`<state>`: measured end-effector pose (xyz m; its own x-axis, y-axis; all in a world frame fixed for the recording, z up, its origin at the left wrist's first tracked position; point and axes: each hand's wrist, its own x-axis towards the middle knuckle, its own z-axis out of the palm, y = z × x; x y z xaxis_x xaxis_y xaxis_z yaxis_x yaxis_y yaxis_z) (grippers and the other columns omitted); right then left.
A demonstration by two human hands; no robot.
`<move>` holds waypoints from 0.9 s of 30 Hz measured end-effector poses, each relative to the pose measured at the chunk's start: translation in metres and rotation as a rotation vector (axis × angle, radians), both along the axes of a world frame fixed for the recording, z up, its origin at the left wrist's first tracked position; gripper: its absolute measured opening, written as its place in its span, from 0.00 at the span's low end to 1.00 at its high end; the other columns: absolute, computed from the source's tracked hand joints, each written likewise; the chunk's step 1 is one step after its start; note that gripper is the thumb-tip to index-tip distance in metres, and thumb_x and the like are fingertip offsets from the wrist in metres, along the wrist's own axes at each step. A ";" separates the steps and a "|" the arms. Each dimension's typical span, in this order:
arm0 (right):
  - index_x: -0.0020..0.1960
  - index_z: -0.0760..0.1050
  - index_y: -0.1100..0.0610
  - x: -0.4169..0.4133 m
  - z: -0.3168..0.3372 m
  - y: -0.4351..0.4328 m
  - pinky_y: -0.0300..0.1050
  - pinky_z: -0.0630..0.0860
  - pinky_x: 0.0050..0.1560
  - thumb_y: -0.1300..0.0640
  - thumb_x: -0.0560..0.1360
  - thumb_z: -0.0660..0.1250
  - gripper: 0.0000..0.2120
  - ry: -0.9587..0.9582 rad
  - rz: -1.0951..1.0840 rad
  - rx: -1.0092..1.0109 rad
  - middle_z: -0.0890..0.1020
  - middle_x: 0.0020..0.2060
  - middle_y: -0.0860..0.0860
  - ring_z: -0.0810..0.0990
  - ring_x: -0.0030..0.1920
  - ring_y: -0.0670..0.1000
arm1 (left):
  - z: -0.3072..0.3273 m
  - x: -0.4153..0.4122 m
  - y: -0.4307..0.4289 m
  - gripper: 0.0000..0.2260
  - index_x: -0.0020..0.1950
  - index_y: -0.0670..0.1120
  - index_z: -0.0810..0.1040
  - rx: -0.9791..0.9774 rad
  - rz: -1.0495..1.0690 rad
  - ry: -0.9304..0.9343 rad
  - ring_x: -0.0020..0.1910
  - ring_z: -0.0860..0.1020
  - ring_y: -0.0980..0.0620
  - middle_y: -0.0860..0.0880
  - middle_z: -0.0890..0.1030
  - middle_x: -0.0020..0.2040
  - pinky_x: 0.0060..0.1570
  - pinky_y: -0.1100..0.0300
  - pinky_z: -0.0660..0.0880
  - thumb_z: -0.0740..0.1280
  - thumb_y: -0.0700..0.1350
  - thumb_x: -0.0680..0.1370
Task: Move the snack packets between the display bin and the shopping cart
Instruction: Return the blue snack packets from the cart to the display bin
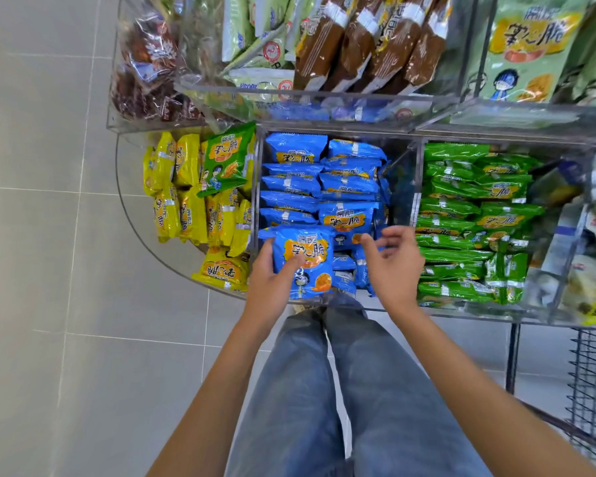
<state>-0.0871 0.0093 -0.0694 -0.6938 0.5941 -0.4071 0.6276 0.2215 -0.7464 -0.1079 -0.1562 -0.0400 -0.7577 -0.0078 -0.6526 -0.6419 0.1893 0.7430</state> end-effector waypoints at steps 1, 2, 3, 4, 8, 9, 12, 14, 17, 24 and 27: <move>0.47 0.73 0.54 0.004 0.009 -0.003 0.41 0.76 0.39 0.56 0.72 0.71 0.08 0.017 0.022 -0.190 0.81 0.38 0.49 0.79 0.38 0.49 | 0.002 -0.001 0.003 0.12 0.61 0.48 0.74 0.008 -0.033 -0.021 0.50 0.80 0.54 0.53 0.82 0.52 0.47 0.60 0.77 0.67 0.41 0.77; 0.47 0.74 0.51 0.007 0.018 -0.006 0.38 0.77 0.37 0.58 0.72 0.71 0.07 0.022 0.084 -0.394 0.83 0.40 0.47 0.80 0.39 0.46 | 0.003 -0.001 0.005 0.12 0.60 0.48 0.75 0.019 -0.070 -0.037 0.50 0.80 0.52 0.51 0.82 0.52 0.49 0.56 0.77 0.67 0.41 0.77; 0.48 0.75 0.49 0.011 0.023 -0.008 0.39 0.78 0.38 0.60 0.71 0.72 0.10 0.017 0.171 -0.524 0.83 0.42 0.46 0.81 0.41 0.45 | 0.004 -0.002 0.007 0.11 0.58 0.48 0.76 0.034 -0.106 -0.041 0.51 0.80 0.50 0.50 0.82 0.51 0.50 0.53 0.78 0.68 0.41 0.76; 0.50 0.75 0.50 0.012 0.025 -0.008 0.42 0.80 0.41 0.63 0.70 0.73 0.13 0.012 0.242 -0.551 0.83 0.44 0.46 0.81 0.43 0.47 | 0.005 -0.003 0.010 0.10 0.56 0.48 0.76 0.039 -0.144 -0.027 0.52 0.81 0.49 0.51 0.82 0.50 0.51 0.53 0.79 0.69 0.41 0.76; 0.48 0.75 0.57 0.007 0.020 0.004 0.44 0.81 0.42 0.71 0.66 0.73 0.16 0.020 0.164 -0.400 0.82 0.44 0.56 0.81 0.44 0.53 | 0.002 -0.005 0.012 0.22 0.69 0.50 0.68 -0.319 -0.353 0.282 0.64 0.72 0.54 0.54 0.76 0.61 0.61 0.58 0.71 0.68 0.46 0.76; 0.49 0.75 0.58 0.006 0.014 0.007 0.45 0.81 0.42 0.71 0.67 0.73 0.15 -0.003 0.153 -0.332 0.82 0.44 0.58 0.81 0.44 0.54 | -0.001 -0.007 0.011 0.25 0.72 0.48 0.65 -0.453 -0.405 0.375 0.70 0.66 0.52 0.50 0.72 0.68 0.67 0.57 0.64 0.67 0.46 0.77; 0.49 0.75 0.58 0.003 -0.007 0.009 0.48 0.77 0.44 0.67 0.67 0.73 0.14 -0.089 0.224 -0.047 0.82 0.42 0.58 0.80 0.41 0.55 | -0.017 -0.010 0.005 0.30 0.77 0.43 0.51 -0.703 -0.665 0.410 0.77 0.47 0.47 0.46 0.52 0.78 0.74 0.54 0.48 0.60 0.49 0.80; 0.50 0.74 0.59 0.000 -0.022 0.004 0.47 0.76 0.45 0.65 0.67 0.74 0.14 -0.106 0.217 0.053 0.82 0.42 0.56 0.79 0.40 0.54 | -0.030 -0.008 0.004 0.32 0.77 0.43 0.42 -0.855 -0.840 0.329 0.77 0.41 0.44 0.46 0.43 0.79 0.74 0.51 0.45 0.55 0.52 0.81; 0.57 0.69 0.58 -0.008 -0.035 0.001 0.53 0.77 0.49 0.64 0.65 0.76 0.25 -0.123 0.165 0.032 0.77 0.49 0.51 0.80 0.46 0.56 | -0.041 -0.004 0.003 0.34 0.77 0.43 0.38 -0.949 -0.907 0.308 0.77 0.40 0.43 0.45 0.39 0.78 0.74 0.49 0.42 0.53 0.55 0.81; 0.64 0.68 0.57 -0.020 -0.053 0.010 0.53 0.75 0.59 0.58 0.59 0.81 0.37 -0.152 0.391 -0.009 0.78 0.58 0.54 0.76 0.60 0.55 | -0.047 0.001 0.004 0.33 0.77 0.43 0.39 -0.968 -0.887 0.340 0.77 0.40 0.43 0.45 0.40 0.78 0.74 0.50 0.41 0.54 0.55 0.81; 0.62 0.70 0.56 -0.013 -0.056 0.001 0.45 0.77 0.55 0.60 0.62 0.79 0.32 -0.085 0.324 0.043 0.79 0.55 0.53 0.80 0.54 0.51 | -0.047 0.002 0.004 0.33 0.77 0.43 0.39 -0.975 -0.883 0.335 0.77 0.39 0.44 0.45 0.40 0.78 0.74 0.50 0.41 0.54 0.55 0.81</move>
